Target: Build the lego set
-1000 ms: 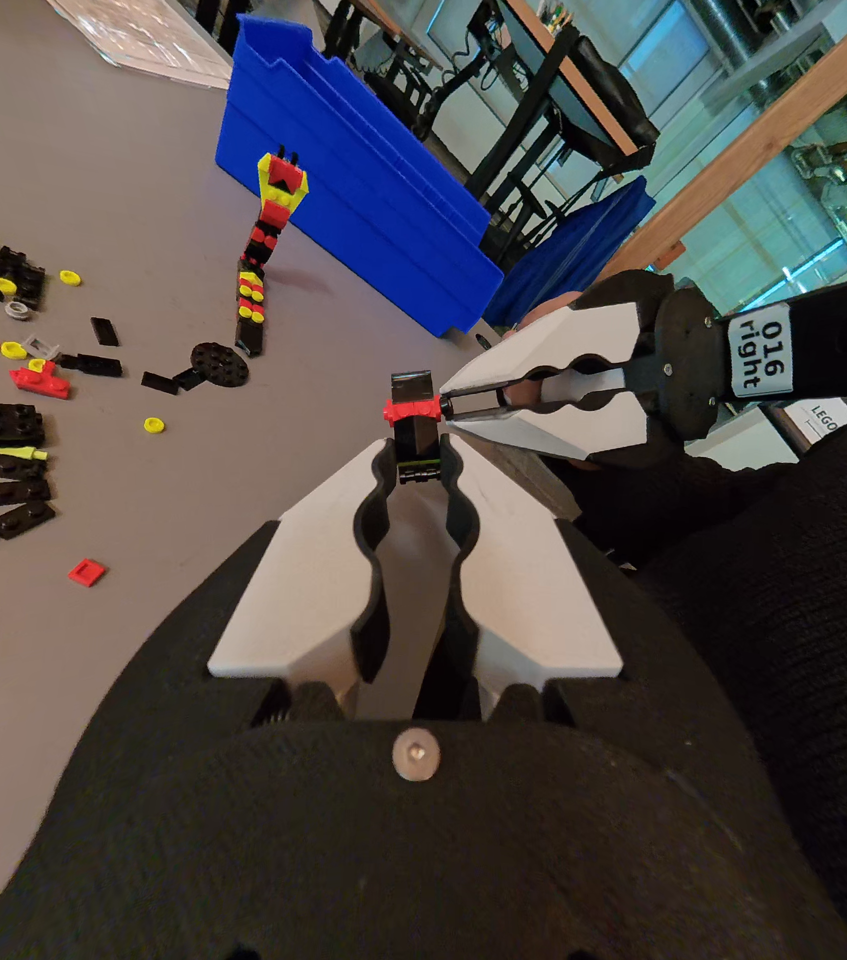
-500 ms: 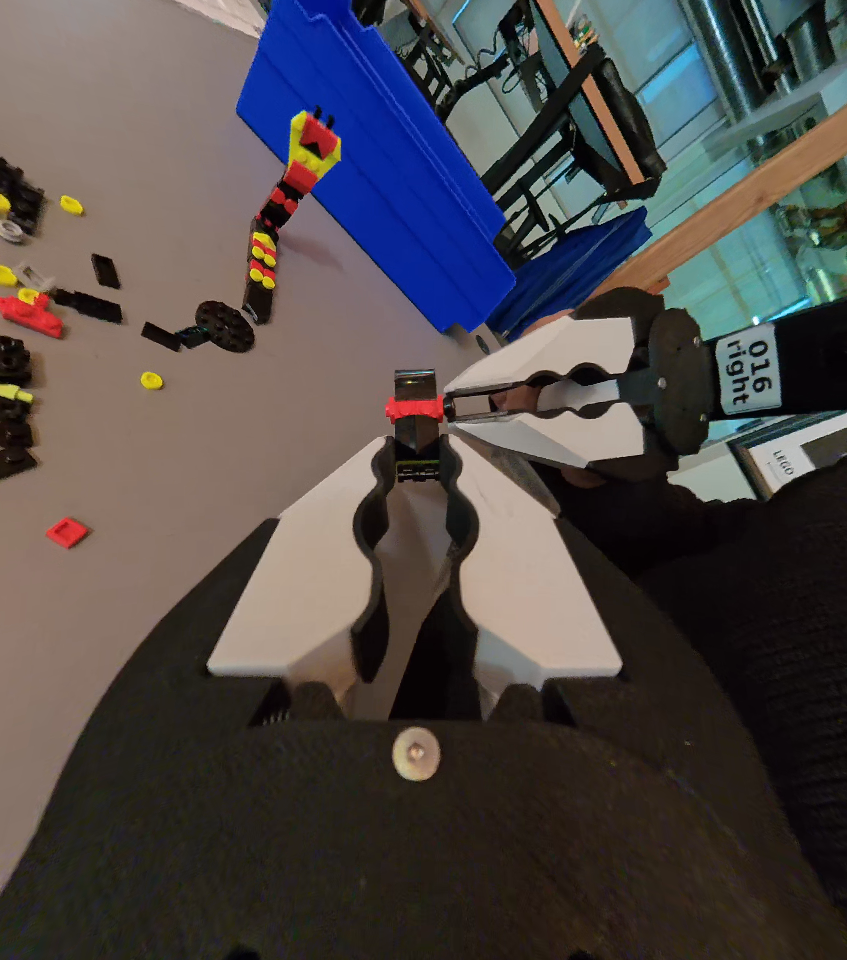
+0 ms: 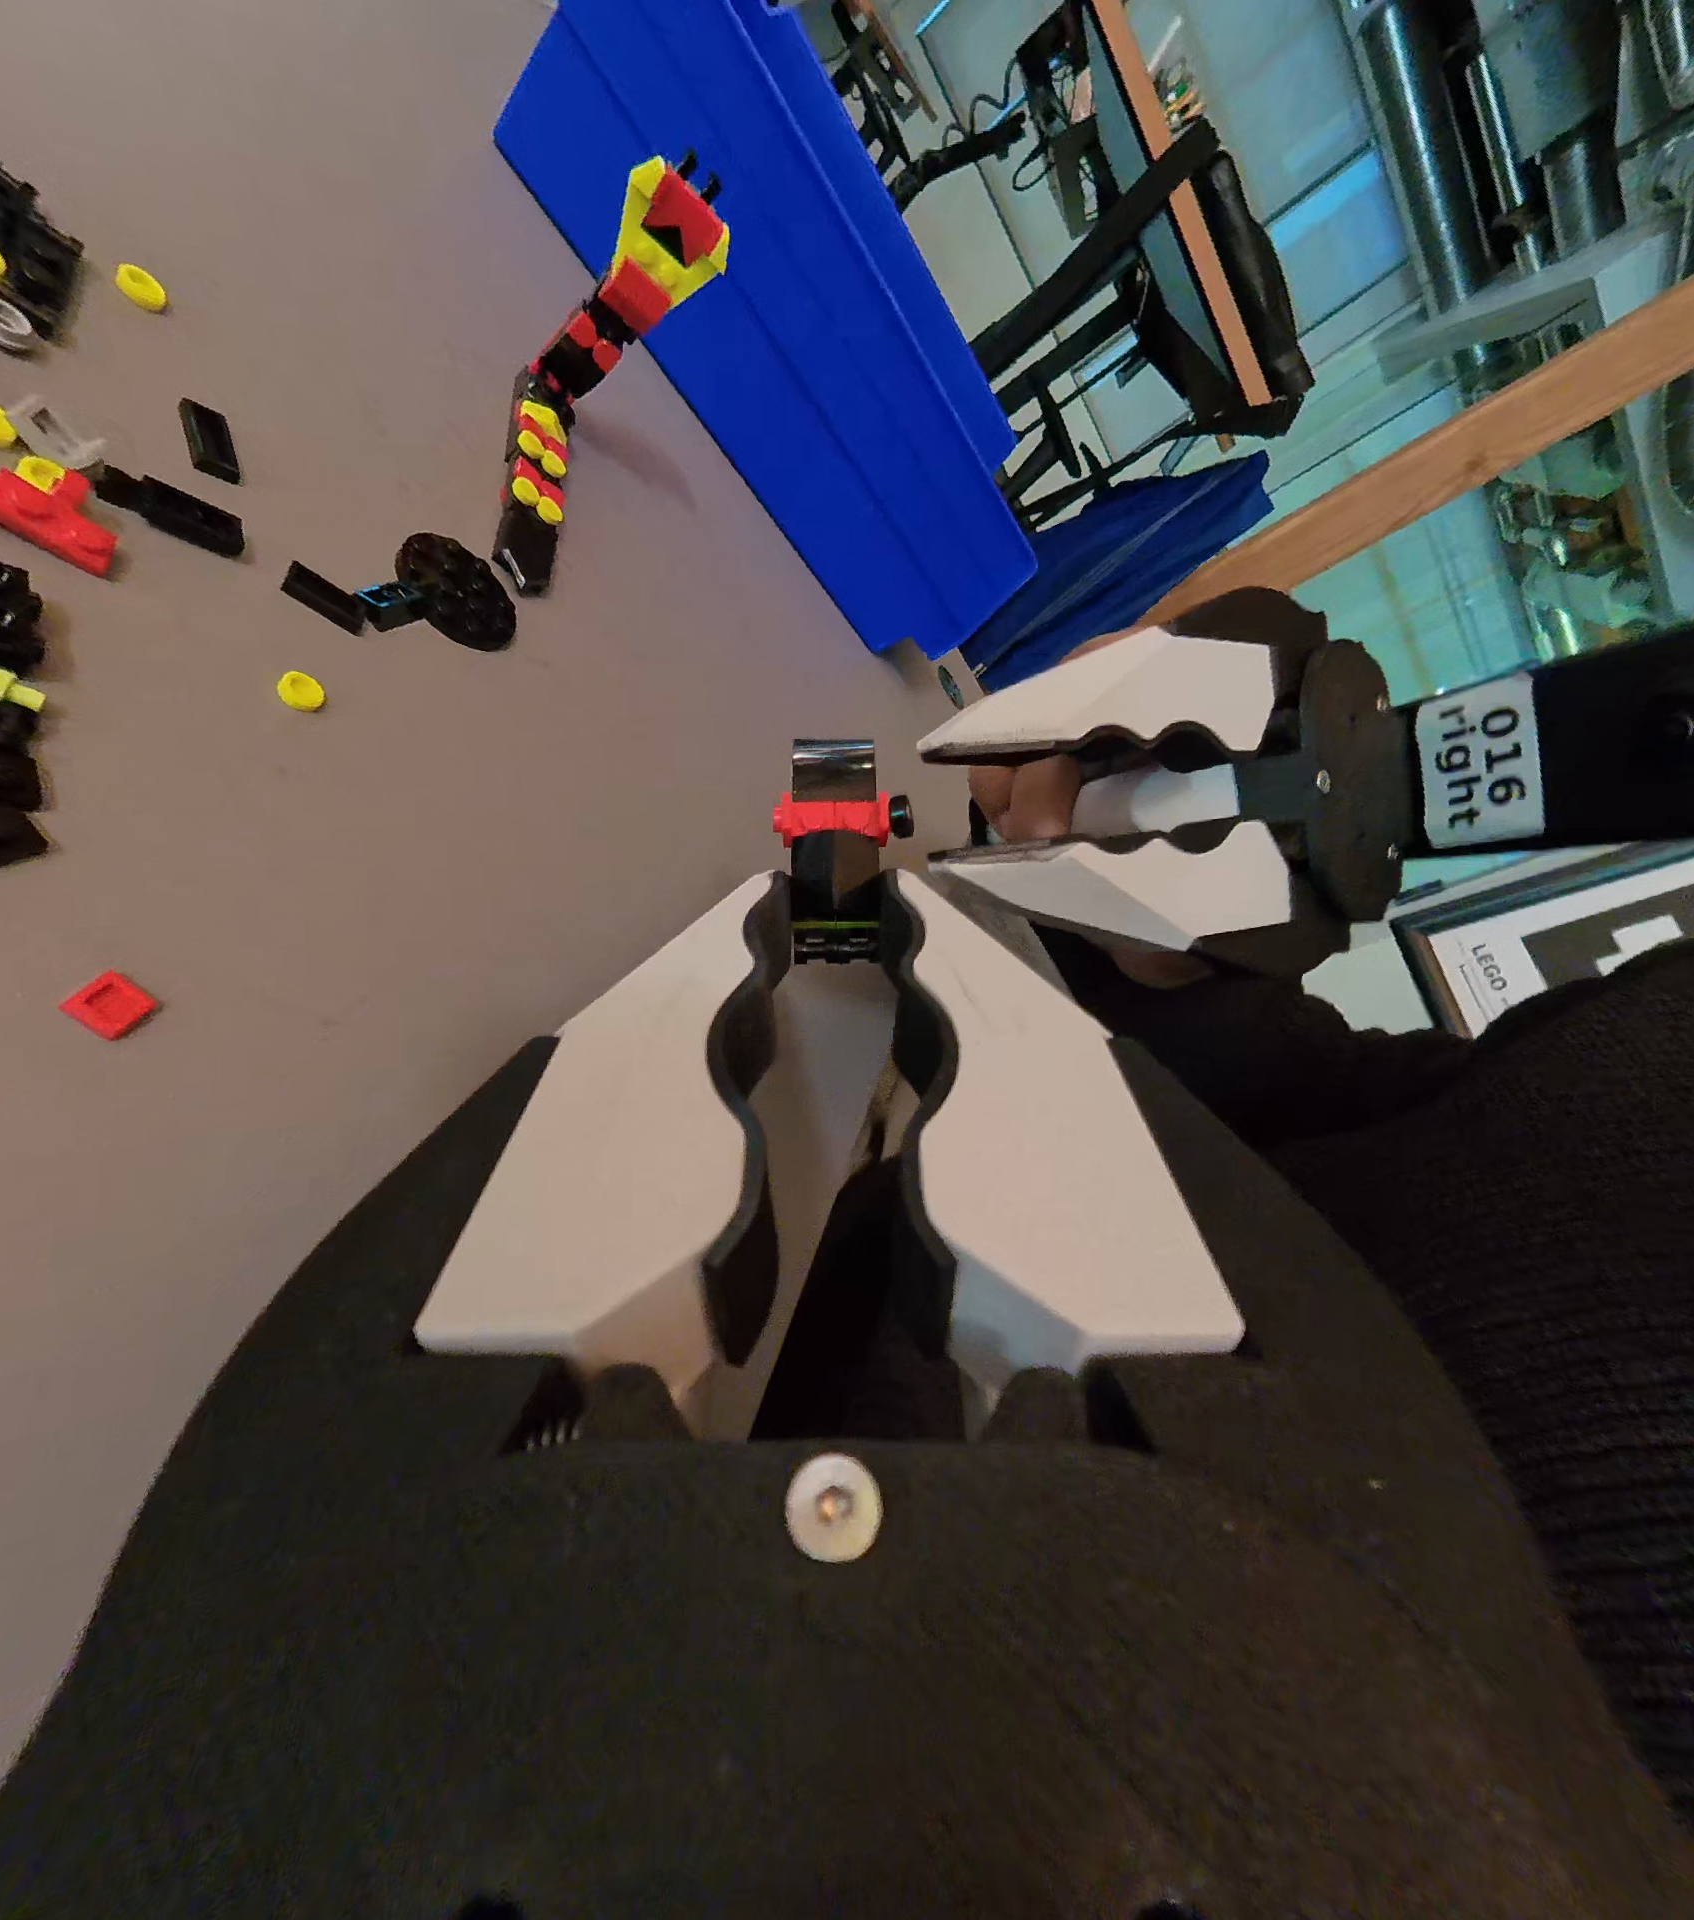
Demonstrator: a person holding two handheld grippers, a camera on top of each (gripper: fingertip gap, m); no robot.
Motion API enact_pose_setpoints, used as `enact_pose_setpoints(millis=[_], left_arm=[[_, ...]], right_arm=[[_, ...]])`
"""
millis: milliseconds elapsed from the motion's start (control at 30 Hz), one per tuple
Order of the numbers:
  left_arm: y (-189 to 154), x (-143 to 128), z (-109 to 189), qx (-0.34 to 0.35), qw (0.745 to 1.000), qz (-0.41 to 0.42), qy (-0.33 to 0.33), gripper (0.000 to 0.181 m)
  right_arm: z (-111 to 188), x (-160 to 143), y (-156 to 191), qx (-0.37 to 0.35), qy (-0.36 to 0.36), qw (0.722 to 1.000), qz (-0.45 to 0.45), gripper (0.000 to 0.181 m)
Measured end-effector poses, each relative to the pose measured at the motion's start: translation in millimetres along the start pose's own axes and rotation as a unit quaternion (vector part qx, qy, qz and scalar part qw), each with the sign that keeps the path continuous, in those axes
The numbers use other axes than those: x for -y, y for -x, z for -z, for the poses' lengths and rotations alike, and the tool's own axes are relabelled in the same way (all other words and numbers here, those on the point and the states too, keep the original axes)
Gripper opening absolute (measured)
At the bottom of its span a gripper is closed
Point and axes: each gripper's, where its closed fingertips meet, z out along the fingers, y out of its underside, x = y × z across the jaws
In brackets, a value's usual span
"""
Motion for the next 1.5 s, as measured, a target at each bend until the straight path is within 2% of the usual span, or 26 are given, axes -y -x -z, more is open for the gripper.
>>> enact_pose_setpoints(millis=[133,300,467,600,900,1167,1500], left_arm=[[1,-8,-1,0.011,0.997,-0.071,0.036,0.014],[-2,-26,-3,0.018,0.978,-0.189,0.093,0.014],[-1,-43,-4,0.013,0.96,-0.246,0.137,0.014],[-1,-49,-5,0.011,0.953,-0.263,0.151,0.014],[-7,-58,-4,-0.011,0.949,-0.266,0.17,0.013],[-10,-55,-4,-0.031,0.962,-0.214,0.164,0.013],[-6,-58,-5,-0.018,0.958,-0.233,0.168,0.013]], right_arm=[[4,-1,5,0.052,-0.012,0.996,-0.066,0.016],[13,-16,14,0.145,-0.001,0.982,-0.124,0.027],[24,-23,40,0.251,0.007,0.956,-0.151,0.021],[21,-26,47,0.248,0.023,0.961,-0.123,0.018],[22,-33,58,0.28,0.038,0.952,-0.119,0.008],[23,-31,56,0.265,0.039,0.959,-0.096,0.008],[22,-36,57,0.27,0.053,0.955,-0.108,0.005]])
